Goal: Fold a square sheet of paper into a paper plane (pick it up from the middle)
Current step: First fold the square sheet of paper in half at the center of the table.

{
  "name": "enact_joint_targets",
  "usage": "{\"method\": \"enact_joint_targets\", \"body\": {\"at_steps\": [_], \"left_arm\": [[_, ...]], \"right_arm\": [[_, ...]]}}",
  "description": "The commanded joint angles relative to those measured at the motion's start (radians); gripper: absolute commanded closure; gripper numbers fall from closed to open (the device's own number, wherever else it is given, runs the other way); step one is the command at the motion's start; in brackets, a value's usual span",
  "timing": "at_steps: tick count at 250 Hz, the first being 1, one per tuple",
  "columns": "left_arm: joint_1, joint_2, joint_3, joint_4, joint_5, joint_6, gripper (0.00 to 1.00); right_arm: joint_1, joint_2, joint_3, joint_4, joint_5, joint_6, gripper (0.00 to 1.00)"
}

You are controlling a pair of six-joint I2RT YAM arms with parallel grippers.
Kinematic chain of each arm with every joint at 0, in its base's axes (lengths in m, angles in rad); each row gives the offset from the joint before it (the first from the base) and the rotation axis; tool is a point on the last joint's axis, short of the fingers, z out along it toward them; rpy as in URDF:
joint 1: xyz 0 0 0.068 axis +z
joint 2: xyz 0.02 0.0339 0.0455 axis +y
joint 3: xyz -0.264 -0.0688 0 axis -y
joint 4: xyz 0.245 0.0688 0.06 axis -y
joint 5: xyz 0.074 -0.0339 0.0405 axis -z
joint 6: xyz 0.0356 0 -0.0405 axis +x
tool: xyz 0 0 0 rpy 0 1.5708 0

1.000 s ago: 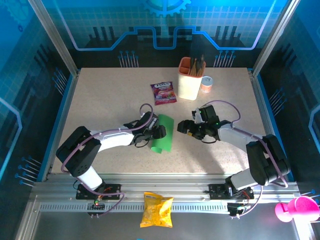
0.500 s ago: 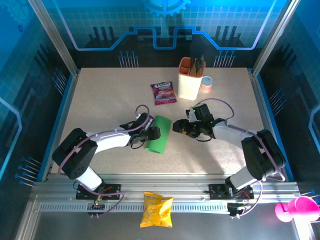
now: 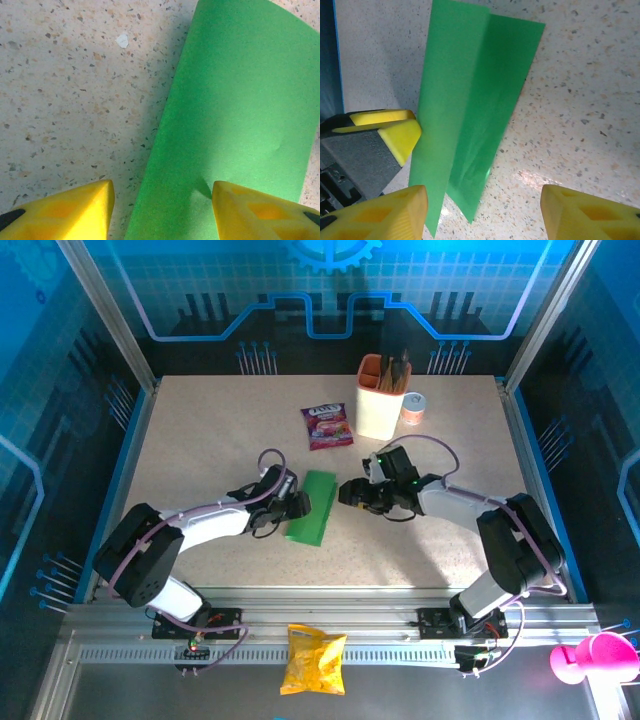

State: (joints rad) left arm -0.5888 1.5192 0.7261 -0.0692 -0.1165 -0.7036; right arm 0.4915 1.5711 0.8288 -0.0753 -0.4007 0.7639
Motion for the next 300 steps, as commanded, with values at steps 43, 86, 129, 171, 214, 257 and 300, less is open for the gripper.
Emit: {"method": "enact_joint_targets", "body": {"at_steps": [43, 86, 129, 171, 214, 257, 300], "left_arm": [[0.006, 0.013, -0.020, 0.034, 0.031, 0.021, 0.45], [0.006, 0.032, -0.019, 0.049, 0.042, 0.006, 0.44], [0.007, 0.048, -0.012, 0.051, 0.042, 0.009, 0.44], [0.006, 0.061, -0.014, 0.049, 0.042, 0.011, 0.44], [0.005, 0.069, -0.013, 0.052, 0.039, 0.009, 0.44], [0.004, 0.082, -0.010, 0.054, 0.041, 0.006, 0.44], [0.005, 0.085, -0.014, 0.055, 0.040, 0.000, 0.44]], "right_arm": [[0.021, 0.038, 0.043, 0.036, 0.021, 0.046, 0.45], [0.022, 0.056, 0.042, 0.070, 0.041, 0.082, 0.57], [0.022, 0.060, 0.039, 0.092, 0.063, 0.107, 0.76], [0.023, 0.071, 0.035, 0.115, 0.079, 0.135, 0.90], [0.027, 0.093, 0.035, 0.141, 0.066, 0.146, 0.97], [0.042, 0.113, 0.031, 0.163, 0.056, 0.150, 1.00], [0.057, 0.134, 0.029, 0.178, 0.052, 0.155, 1.00]]}}
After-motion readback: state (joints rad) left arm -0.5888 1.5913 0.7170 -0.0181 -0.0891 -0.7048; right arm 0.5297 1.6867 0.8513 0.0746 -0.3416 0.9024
